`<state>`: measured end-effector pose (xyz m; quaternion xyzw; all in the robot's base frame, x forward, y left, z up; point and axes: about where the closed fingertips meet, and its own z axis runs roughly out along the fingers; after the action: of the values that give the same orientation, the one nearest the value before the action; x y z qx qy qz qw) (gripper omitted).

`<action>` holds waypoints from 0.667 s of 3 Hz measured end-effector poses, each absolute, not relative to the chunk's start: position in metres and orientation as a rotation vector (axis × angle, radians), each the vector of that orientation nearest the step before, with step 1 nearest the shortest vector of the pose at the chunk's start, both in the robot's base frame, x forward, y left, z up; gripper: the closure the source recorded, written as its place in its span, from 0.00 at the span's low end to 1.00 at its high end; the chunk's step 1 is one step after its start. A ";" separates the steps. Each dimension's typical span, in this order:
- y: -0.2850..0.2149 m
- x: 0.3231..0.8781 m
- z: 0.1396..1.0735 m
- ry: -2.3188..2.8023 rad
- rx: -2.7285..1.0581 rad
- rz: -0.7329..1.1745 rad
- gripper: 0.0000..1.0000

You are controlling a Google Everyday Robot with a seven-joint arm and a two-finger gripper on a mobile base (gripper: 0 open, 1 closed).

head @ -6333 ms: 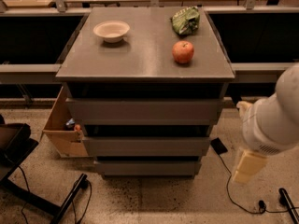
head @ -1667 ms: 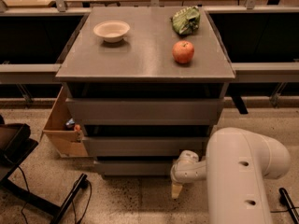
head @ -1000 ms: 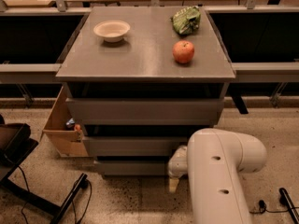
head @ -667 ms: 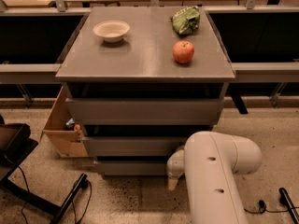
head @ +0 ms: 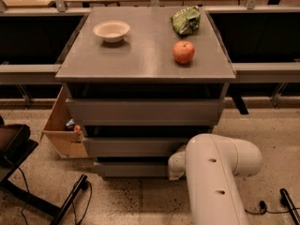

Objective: Open bottom drawer

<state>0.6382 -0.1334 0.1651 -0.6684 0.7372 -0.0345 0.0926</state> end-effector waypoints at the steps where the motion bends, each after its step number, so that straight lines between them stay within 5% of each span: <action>1: -0.133 0.638 0.173 2.189 -1.985 -0.103 0.86; 2: -0.134 0.638 0.181 2.189 -1.984 -0.103 1.00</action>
Offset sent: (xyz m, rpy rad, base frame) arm -0.3140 -0.2183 0.0411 -0.0853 0.2456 -0.4117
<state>0.6383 -0.1335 0.1811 -0.6684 0.7372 -0.0346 0.0926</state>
